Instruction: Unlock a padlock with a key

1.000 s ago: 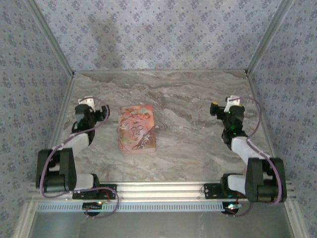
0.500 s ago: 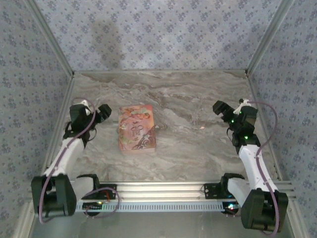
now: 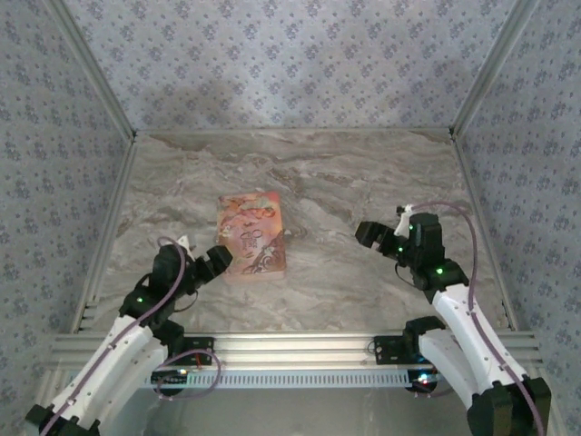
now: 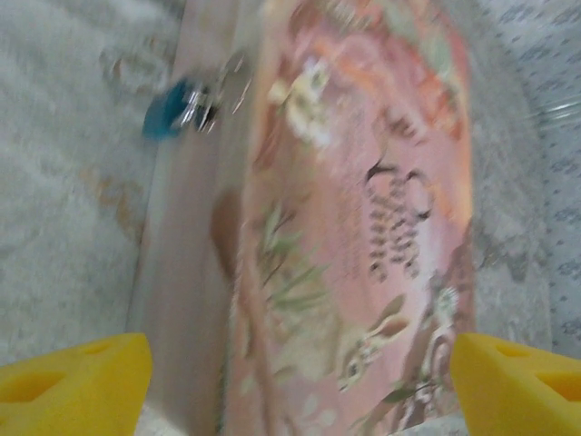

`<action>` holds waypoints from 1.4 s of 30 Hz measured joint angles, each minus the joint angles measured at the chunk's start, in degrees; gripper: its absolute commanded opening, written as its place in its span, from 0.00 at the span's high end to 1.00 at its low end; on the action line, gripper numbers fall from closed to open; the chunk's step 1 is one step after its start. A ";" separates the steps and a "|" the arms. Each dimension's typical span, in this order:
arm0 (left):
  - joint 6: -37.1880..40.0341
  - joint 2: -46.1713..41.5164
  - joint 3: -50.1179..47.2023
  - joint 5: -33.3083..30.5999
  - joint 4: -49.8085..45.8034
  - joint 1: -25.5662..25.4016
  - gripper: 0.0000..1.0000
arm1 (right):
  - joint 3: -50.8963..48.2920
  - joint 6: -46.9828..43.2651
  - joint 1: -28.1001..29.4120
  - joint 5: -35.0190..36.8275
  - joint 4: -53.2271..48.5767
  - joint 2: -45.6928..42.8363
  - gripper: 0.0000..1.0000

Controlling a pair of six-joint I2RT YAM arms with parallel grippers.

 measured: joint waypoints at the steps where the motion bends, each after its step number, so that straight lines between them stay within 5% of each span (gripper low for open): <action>1: -0.63 0.22 -0.72 -0.50 0.00 -0.94 0.15 | -0.02 0.00 1.14 0.44 -0.26 0.20 0.10; 12: -1.57 12.55 1.27 -3.98 6.23 -6.19 0.16 | 0.39 -0.02 9.49 4.09 -0.92 3.50 0.13; 30: 2.49 54.77 28.55 -7.76 17.99 -28.96 0.17 | 1.95 0.44 12.79 7.08 -2.95 6.69 0.16; 35: 5.20 55.95 32.06 -7.48 16.79 -29.68 0.13 | 1.97 1.75 13.31 7.06 -3.26 8.09 0.16; 37: 6.49 54.80 32.81 -7.82 14.91 -29.53 0.02 | 2.05 2.43 13.53 7.04 -3.32 8.55 0.16; 42: 10.38 48.37 34.84 -7.26 8.55 -24.20 0.02 | 2.93 3.89 14.49 6.99 -2.82 11.04 0.16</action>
